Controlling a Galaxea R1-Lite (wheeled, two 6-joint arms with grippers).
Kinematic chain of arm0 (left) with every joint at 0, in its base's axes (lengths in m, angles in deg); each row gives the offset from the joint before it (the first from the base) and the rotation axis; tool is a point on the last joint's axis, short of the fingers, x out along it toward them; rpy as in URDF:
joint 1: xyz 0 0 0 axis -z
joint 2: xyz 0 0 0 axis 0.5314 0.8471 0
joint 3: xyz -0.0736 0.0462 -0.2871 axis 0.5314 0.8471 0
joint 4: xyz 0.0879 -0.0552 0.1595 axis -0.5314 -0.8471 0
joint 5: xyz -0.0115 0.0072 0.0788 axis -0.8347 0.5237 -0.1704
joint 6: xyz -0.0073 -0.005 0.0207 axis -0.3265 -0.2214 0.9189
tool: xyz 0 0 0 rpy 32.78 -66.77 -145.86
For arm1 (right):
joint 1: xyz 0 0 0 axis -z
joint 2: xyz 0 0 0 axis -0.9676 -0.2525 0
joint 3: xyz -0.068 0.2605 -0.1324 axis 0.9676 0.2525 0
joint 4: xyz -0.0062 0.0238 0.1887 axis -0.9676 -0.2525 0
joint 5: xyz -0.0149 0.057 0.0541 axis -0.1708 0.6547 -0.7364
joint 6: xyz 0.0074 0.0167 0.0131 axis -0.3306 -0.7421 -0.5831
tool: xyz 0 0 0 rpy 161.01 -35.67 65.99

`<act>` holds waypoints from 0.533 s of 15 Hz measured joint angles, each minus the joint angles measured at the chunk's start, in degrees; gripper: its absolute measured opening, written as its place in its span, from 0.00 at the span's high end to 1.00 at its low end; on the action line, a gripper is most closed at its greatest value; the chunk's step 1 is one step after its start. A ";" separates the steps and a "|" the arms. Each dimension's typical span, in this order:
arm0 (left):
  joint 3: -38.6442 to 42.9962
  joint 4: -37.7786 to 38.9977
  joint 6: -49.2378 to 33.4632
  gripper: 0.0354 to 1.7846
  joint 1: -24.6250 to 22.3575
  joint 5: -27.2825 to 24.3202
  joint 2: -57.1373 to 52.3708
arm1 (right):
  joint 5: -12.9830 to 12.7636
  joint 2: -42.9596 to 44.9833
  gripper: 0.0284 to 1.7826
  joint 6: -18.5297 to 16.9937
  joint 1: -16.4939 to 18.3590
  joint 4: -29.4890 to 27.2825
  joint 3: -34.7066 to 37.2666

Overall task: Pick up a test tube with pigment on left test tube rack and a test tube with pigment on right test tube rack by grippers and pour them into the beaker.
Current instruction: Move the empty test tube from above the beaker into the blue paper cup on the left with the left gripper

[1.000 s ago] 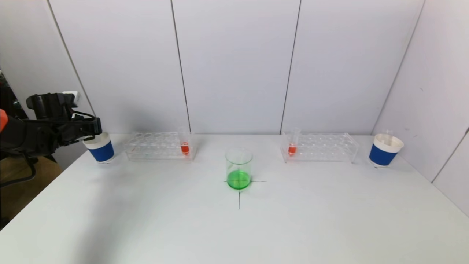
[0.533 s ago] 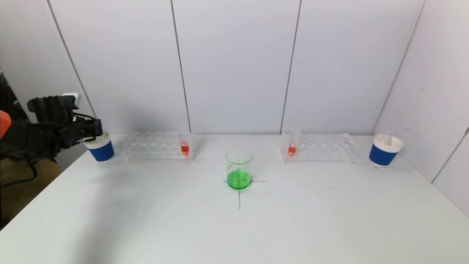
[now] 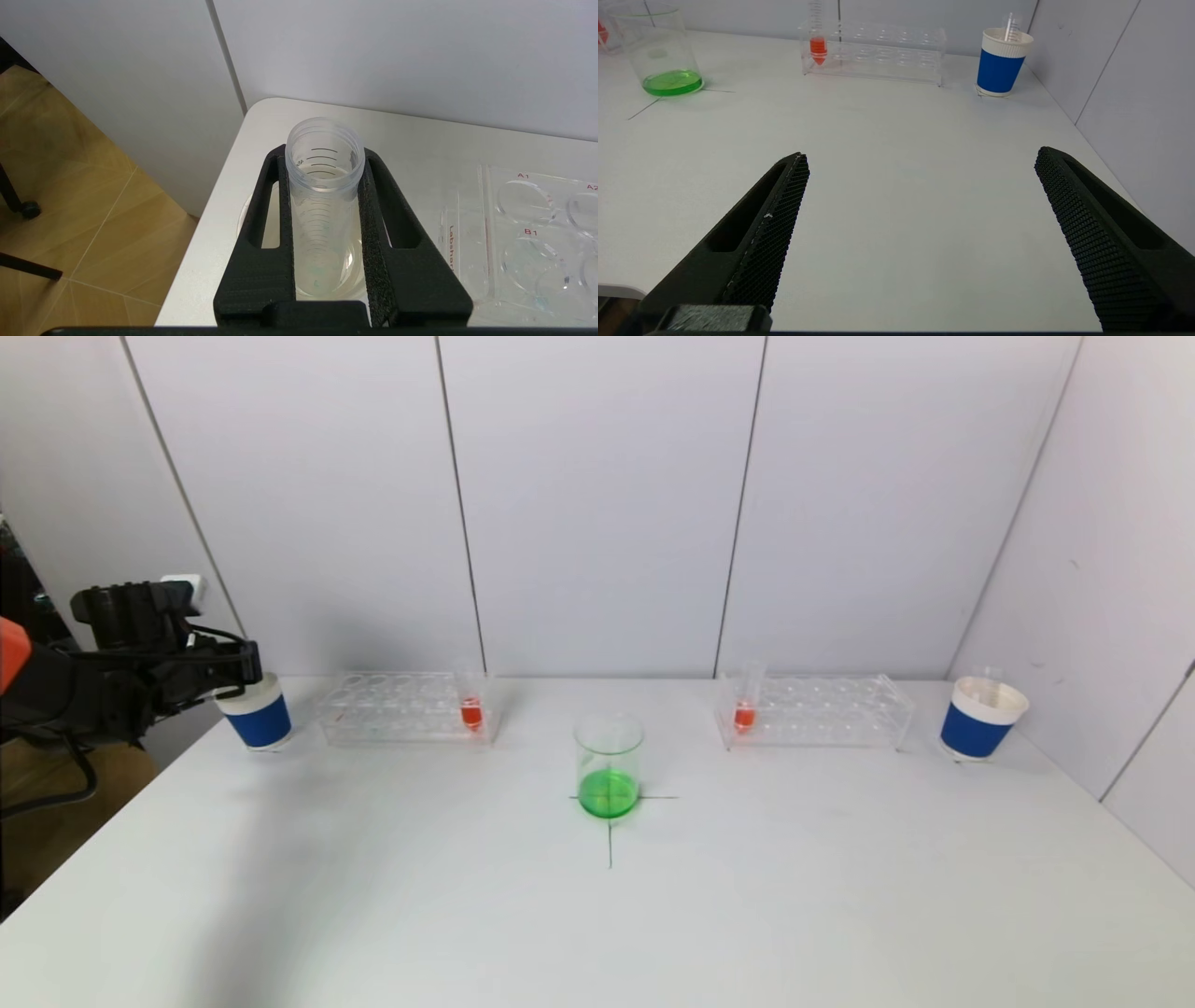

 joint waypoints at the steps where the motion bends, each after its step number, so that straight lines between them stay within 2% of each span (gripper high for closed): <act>1: 0.00 -0.02 -0.06 0.78 0.00 0.00 0.00 | 0.02 0.00 0.01 0.00 0.00 -0.02 0.00; 5: 0.16 0.02 0.02 0.77 -0.02 0.04 0.00 | 0.02 0.00 0.01 0.00 0.02 0.00 0.00; 8: 0.22 0.02 0.02 0.66 -0.02 0.09 0.00 | 0.02 0.00 0.01 0.00 0.02 0.00 0.00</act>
